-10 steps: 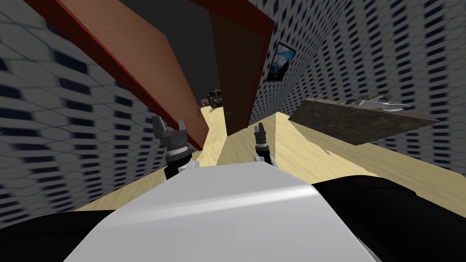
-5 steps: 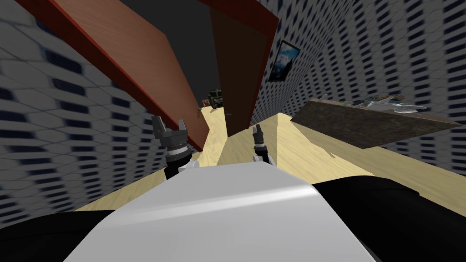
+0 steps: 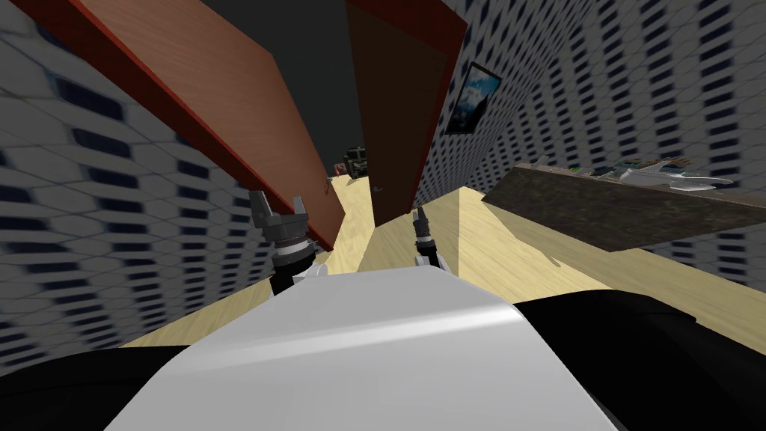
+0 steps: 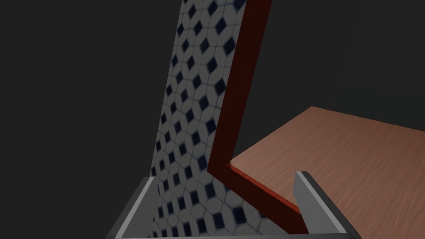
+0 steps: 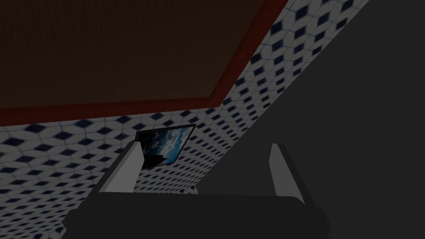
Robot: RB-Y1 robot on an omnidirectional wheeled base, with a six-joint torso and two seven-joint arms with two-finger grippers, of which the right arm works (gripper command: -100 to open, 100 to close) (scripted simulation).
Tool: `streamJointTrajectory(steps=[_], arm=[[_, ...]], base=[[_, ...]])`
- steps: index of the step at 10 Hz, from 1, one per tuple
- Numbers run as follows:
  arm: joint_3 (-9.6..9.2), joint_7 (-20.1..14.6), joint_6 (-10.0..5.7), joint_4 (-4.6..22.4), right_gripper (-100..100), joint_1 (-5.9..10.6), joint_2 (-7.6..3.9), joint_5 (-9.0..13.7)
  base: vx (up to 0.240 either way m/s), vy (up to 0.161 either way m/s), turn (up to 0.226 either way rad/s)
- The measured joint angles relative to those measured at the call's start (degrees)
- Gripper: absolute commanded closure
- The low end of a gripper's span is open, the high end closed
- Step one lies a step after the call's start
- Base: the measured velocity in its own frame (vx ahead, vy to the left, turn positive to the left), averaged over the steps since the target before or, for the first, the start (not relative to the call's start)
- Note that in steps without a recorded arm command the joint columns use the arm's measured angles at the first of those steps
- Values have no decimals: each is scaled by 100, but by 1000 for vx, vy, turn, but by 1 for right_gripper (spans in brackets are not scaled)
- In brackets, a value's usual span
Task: Push the door open
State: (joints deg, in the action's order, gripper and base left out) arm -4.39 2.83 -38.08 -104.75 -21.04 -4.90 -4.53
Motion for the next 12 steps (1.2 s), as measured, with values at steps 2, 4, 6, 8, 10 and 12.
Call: streamJointTrajectory(steps=[2, 4, 6, 8, 10, 12], arm=[[11, -29, -19, 259, -100, 120, -29, 8], [3, -43, -45, 486, -100, 212, -48, 8], [1, -57, -100, 792, -100, 343, -55, 9], [-25, -56, -105, 1014, -100, 435, -41, -2], [-22, -81, -129, 1272, -100, 550, -60, 3], [-28, -94, -162, 1556, -100, 678, -55, 1]], base=[[102, -30, 50], [107, -14, 41], [94, -25, 48], [84, -15, 46], [99, -28, 42], [100, -22, 50]])
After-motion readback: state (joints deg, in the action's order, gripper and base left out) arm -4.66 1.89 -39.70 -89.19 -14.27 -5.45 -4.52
